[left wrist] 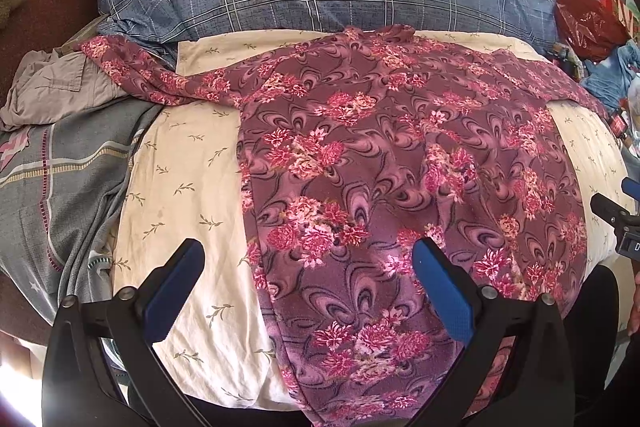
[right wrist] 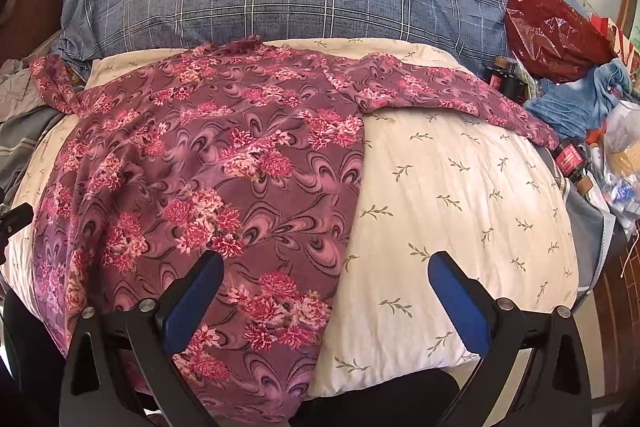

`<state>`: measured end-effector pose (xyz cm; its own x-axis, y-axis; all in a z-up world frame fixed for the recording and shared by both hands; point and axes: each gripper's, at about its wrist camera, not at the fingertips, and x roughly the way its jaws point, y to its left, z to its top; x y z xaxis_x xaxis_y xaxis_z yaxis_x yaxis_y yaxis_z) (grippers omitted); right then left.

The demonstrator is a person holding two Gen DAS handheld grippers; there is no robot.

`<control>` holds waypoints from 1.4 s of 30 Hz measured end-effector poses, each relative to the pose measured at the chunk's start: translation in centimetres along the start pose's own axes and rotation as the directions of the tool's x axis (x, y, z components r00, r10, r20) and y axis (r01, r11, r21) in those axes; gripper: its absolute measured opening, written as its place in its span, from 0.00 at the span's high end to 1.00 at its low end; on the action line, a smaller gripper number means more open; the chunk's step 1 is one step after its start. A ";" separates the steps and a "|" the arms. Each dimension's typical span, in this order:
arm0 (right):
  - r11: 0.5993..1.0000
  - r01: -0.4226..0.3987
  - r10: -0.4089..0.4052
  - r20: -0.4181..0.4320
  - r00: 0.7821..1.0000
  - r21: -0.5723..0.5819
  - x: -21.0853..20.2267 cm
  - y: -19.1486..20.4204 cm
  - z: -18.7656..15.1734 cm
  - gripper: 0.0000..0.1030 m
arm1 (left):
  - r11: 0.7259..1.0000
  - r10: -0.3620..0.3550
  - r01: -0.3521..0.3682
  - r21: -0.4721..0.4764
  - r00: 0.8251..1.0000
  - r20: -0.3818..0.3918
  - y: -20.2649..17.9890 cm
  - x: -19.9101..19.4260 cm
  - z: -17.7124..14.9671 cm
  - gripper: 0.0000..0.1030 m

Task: Fold small clothes

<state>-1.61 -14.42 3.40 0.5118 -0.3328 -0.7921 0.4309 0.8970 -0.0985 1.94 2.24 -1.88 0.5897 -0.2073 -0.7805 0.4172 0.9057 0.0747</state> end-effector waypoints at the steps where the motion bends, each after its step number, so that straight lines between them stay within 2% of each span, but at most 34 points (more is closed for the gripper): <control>1: 1.000 0.000 0.000 0.001 1.000 -0.001 0.0 0.0 0.0 0.01 | 1.000 -0.001 0.001 0.000 1.000 0.001 0.0 0.0 0.0 0.00; 32: 1.000 -0.015 0.015 0.018 1.000 0.004 -1.2 -0.3 -0.8 0.01 | 1.000 -0.012 0.012 0.014 1.000 -0.017 -0.9 0.0 -0.6 0.00; 42: 0.999 -0.027 0.027 -0.007 1.000 0.037 -0.4 -1.3 -1.1 0.02 | 1.000 -0.014 0.013 -0.028 0.999 -0.034 0.8 0.3 -0.1 0.00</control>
<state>-3.23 -15.16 3.21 0.5183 -0.3064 -0.7984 0.4445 0.8941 -0.0546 2.38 2.99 -2.12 0.5600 -0.2076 -0.8021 0.4057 0.9128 0.0470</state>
